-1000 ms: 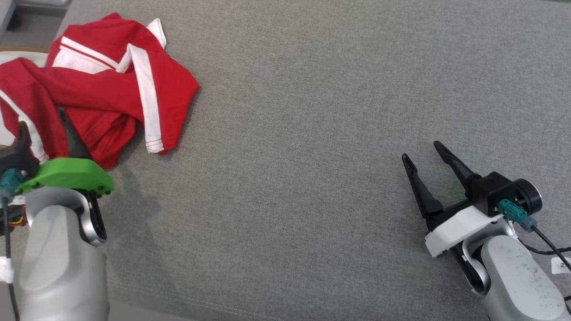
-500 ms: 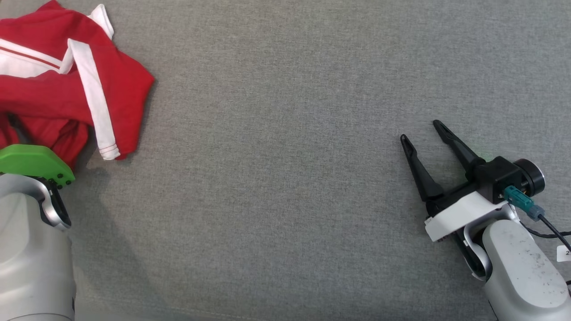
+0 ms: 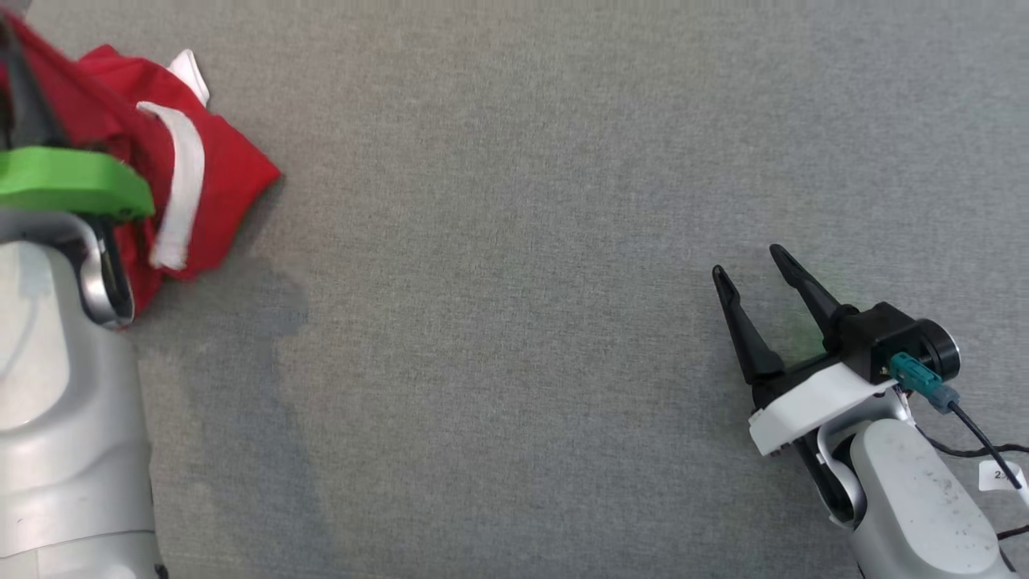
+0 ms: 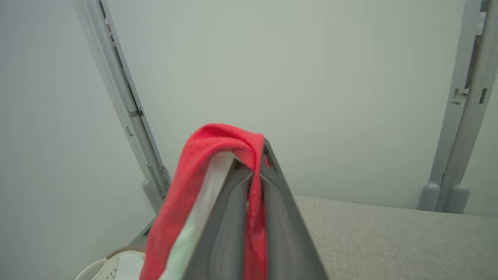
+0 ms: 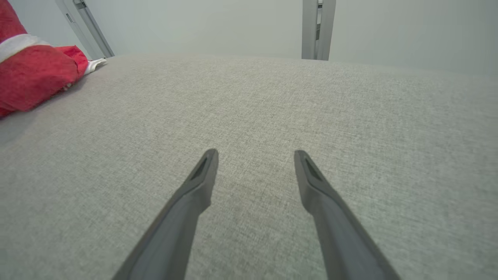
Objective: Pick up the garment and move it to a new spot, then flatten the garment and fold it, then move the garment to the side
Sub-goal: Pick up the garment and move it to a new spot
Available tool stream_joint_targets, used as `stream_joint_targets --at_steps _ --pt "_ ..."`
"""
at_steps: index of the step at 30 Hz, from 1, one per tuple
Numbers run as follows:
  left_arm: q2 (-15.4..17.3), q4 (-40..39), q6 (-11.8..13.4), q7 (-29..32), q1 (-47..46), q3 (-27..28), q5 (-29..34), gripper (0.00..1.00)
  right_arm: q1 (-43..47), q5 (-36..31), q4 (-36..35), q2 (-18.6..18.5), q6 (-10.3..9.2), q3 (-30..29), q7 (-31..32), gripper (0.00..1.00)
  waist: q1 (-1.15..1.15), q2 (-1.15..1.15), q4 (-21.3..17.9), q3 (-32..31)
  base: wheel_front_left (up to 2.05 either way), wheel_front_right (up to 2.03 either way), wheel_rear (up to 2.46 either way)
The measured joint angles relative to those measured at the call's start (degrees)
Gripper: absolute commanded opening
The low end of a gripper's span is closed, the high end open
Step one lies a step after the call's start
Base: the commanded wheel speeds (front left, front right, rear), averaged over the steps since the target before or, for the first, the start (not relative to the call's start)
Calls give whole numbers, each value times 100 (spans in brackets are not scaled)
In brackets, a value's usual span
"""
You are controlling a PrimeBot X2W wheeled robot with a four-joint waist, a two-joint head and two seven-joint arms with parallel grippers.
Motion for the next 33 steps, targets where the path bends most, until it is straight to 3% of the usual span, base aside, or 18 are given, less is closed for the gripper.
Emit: stream_joint_targets --at_steps 6,16,21,27,28,29,31,33 --pt "-189 -735 -330 0 -127 -552 155 0 126 11 38 219 0 -56 0 100 0 0 -162 -364 0 0 0" --pt "-610 -1356 -495 0 -111 -1636 -301 0 441 29 111 448 0 -149 1 100 0 0 -907 -723 0 0 0" --pt "-636 -1302 -491 0 39 -2373 -950 0 477 36 138 492 0 -179 1 100 0 0 -1373 -826 0 0 0" --pt "-648 -1324 -94 0 454 -3286 -1770 0 549 46 185 530 0 -240 1 100 0 0 -1955 -906 0 0 0" --pt "-650 -1303 -35 0 546 -3385 -1827 11 564 46 188 534 0 -253 0 100 0 0 -2021 -916 0 0 0" --pt "-651 -1277 27 0 671 -3497 -1904 35 590 46 188 541 0 -278 1 100 0 0 -2101 -930 0 0 0" --pt "-654 -1183 155 0 926 -3641 -1934 100 653 44 186 550 0 -311 1 100 0 0 -2229 -961 0 0 0" --pt "-654 -1110 260 0 1159 -3720 -1811 100 693 43 176 570 0 -370 1 100 0 0 -2292 -1007 0 0 0"
